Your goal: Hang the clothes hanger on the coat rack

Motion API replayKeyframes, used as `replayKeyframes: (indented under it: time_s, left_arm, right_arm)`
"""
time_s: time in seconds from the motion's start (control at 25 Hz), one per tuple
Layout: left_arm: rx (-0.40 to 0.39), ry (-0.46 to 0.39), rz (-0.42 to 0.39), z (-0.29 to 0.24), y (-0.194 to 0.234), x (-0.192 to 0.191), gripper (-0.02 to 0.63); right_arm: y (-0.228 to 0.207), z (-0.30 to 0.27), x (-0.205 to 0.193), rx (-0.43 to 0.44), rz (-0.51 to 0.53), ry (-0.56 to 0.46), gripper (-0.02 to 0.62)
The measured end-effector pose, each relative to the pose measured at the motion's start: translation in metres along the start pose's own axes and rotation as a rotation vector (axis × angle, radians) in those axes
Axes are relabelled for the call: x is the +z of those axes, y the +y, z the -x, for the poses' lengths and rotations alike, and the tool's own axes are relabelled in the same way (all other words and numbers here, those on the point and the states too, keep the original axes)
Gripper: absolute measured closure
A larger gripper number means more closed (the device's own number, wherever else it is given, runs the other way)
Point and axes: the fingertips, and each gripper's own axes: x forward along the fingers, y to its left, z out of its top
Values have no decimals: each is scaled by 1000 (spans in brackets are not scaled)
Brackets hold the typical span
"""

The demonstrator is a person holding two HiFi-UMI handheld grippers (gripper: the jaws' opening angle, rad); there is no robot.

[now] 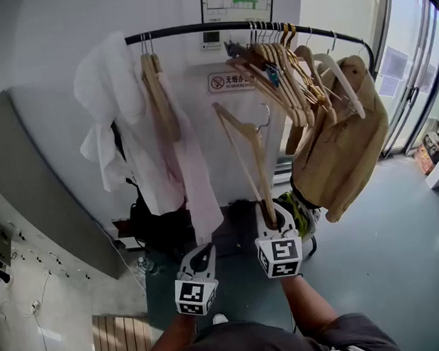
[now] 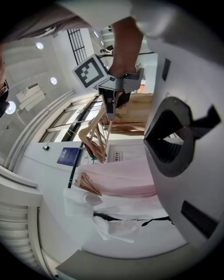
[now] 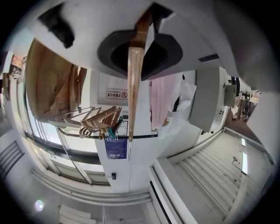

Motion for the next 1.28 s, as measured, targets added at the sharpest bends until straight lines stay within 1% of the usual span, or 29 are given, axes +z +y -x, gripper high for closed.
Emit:
replayKeyframes:
  time_s: [0.16, 0.28, 0.36, 0.64, 0.8, 0.96, 1.08, 1.28]
  left_arm:
    - [19, 6, -8, 3, 30, 3, 597]
    - [18, 7, -15, 8, 43, 3, 597]
    - [27, 11, -6, 14, 50, 1, 597]
    - [70, 12, 28, 27, 63, -8, 597]
    - [107, 14, 57, 33, 69, -15, 597]
    - [125, 12, 72, 38, 70, -18, 597]
    - [155, 3, 80, 43, 76, -16, 597]
    - [200, -10, 83, 47, 86, -12, 597]
  right_arm:
    - [3, -45, 20, 22, -5, 47, 551]
    - [4, -75, 42, 39, -5, 54, 551]
    - [6, -93, 57, 51, -3, 56, 551]
    - [-2, -147, 115, 74, 6, 42, 551]
    - [-15, -176, 146, 79, -23, 57, 551]
    - [-31, -205, 161, 69, -27, 111, 551]
    - [-38, -216, 167, 56, -13, 144, 551]
    - [-38, -231, 165, 66, -12, 186, 551]
